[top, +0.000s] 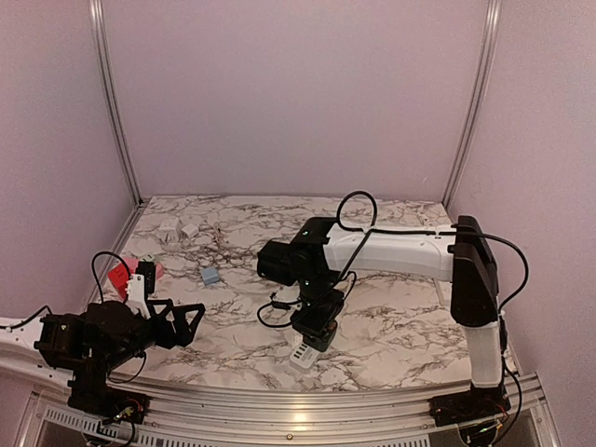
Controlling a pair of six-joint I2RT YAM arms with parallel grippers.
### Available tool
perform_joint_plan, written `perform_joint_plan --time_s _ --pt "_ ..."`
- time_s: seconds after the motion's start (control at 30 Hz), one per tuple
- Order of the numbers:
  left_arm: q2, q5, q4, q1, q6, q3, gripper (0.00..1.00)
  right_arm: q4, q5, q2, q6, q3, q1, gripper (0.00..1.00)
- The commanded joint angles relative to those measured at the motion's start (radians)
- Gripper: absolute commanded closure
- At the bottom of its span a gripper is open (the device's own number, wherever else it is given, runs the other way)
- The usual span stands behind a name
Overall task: Insert the plug
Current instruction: Insert the plug into the socket slot.
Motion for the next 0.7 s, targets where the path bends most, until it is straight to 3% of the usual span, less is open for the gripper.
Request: perform_joint_plan --time_s 0.0,0.37,0.53,0.67 --pt "-0.011 -0.048 -0.071 0.001 -0.006 0.036 0.01 0.223 -0.097 0.269 0.019 -0.214 0.045 0.98" --pt "-0.026 -0.047 -0.089 0.001 -0.030 0.026 0.01 0.162 -0.064 0.203 0.009 -0.136 0.016 0.88" --pt "-0.037 -0.042 -0.096 0.001 -0.044 0.014 0.01 0.126 -0.043 0.171 0.008 -0.085 0.009 0.79" --pt "-0.042 -0.045 -0.096 0.001 -0.048 0.011 0.01 0.106 -0.033 0.141 0.010 -0.053 -0.001 0.78"
